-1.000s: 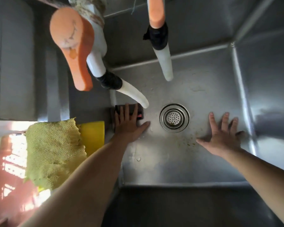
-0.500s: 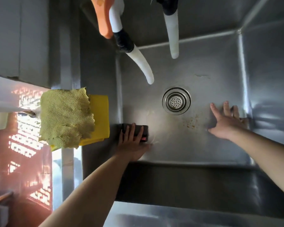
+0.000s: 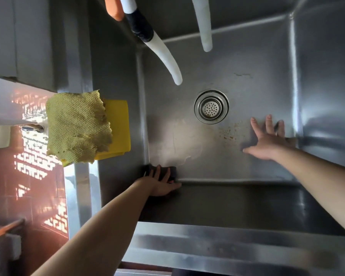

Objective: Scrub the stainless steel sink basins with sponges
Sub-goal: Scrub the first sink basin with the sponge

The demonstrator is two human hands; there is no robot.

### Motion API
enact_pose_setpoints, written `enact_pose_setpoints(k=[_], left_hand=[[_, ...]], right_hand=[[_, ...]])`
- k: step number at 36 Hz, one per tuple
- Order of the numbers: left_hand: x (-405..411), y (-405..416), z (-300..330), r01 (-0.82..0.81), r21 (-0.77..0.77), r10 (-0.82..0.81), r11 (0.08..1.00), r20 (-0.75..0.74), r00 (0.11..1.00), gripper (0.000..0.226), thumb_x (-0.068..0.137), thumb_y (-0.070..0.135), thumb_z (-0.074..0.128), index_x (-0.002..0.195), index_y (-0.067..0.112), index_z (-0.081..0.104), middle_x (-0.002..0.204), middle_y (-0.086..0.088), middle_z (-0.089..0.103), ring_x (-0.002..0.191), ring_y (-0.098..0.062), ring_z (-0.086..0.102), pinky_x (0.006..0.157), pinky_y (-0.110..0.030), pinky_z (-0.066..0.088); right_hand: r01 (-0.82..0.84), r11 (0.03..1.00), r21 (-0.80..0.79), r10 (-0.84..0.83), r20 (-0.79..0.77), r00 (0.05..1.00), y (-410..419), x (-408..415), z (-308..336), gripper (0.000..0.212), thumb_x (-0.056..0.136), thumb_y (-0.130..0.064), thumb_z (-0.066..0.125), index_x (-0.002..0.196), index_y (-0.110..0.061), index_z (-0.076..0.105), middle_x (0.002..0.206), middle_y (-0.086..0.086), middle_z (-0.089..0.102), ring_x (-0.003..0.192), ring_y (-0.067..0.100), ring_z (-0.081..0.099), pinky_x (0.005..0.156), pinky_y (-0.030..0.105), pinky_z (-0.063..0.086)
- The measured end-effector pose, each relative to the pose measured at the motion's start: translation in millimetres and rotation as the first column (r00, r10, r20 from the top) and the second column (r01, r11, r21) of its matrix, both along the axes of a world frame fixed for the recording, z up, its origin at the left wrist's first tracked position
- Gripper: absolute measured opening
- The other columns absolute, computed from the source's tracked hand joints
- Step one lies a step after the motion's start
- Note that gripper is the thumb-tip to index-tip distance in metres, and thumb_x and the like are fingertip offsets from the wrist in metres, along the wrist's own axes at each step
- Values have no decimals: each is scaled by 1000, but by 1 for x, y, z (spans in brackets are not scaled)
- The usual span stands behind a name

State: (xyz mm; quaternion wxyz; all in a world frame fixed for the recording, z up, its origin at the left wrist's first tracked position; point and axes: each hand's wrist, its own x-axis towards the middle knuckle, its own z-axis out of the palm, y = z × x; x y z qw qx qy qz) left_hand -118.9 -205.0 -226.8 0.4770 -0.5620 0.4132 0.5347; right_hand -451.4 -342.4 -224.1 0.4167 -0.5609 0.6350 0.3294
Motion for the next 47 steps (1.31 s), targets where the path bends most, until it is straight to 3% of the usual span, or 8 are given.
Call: enact_pose_setpoints(k=[6,11,20,33,35,37,41,47], left_hand=[[-3,-19,20,-29,43,29,999,6,1000,87,85,85,28,158,41,11,168,5,-3,154,-26,-6,121,-45,-6],[2,-33,34,-221,48,222,974,-22,975,64,81,85,40,124,45,65,159,5,31,146,-20,27,112,-37,19],[-7,-49,27,123,-41,-128,992,-159,979,51,90,38,63,140,28,55,149,-5,48,133,-27,46,111,-35,36],[-4,-59,35,-142,-125,101,982,-289,952,18,92,18,63,107,12,71,100,-8,68,90,-18,59,72,-27,43],[-7,-67,36,-499,-120,428,858,-370,824,11,94,7,60,102,10,68,88,-7,61,84,-17,54,67,-26,39],[-17,-80,37,-847,-52,736,528,-469,488,16,96,0,55,101,11,66,89,-6,63,87,-19,57,73,-27,43],[-40,-128,26,-987,-32,782,-159,-614,-106,21,98,1,49,103,12,67,95,-7,71,91,-20,65,84,-32,49],[-37,-233,4,-770,-430,584,-472,-806,93,25,101,5,45,116,7,65,96,-1,63,78,-4,58,77,-17,44]], right_hand=[[14,1000,-4,-14,9,1000,3,-1,-3,109,82,-62,64,148,-52,-23,154,-8,-43,145,30,-34,118,67,8],[9,1000,1,-10,18,1000,4,-2,-4,111,81,-62,64,146,-53,-25,153,-8,-46,144,31,-36,117,68,7],[-30,999,-13,30,-12,999,8,0,-5,115,79,-64,64,143,-52,-32,151,-6,-47,144,33,-36,115,68,3],[-44,999,-12,43,-10,999,12,-2,-7,110,81,-67,56,136,-55,-39,146,-9,-54,139,31,-42,115,71,3],[-48,999,-11,48,-10,999,13,-1,-7,111,82,-65,57,135,-55,-40,146,-8,-53,139,32,-43,115,71,1],[-54,998,-13,54,-22,998,14,0,-7,112,82,-64,57,135,-53,-41,146,-6,-53,139,33,-43,115,70,0],[-53,998,-28,52,-25,998,16,0,-9,110,82,-68,52,136,-51,-42,147,-6,-53,139,35,-43,115,71,3],[-43,995,-90,45,13,999,18,-3,-18,110,81,-73,51,136,-52,-42,147,-6,-52,142,36,-38,113,73,11]])
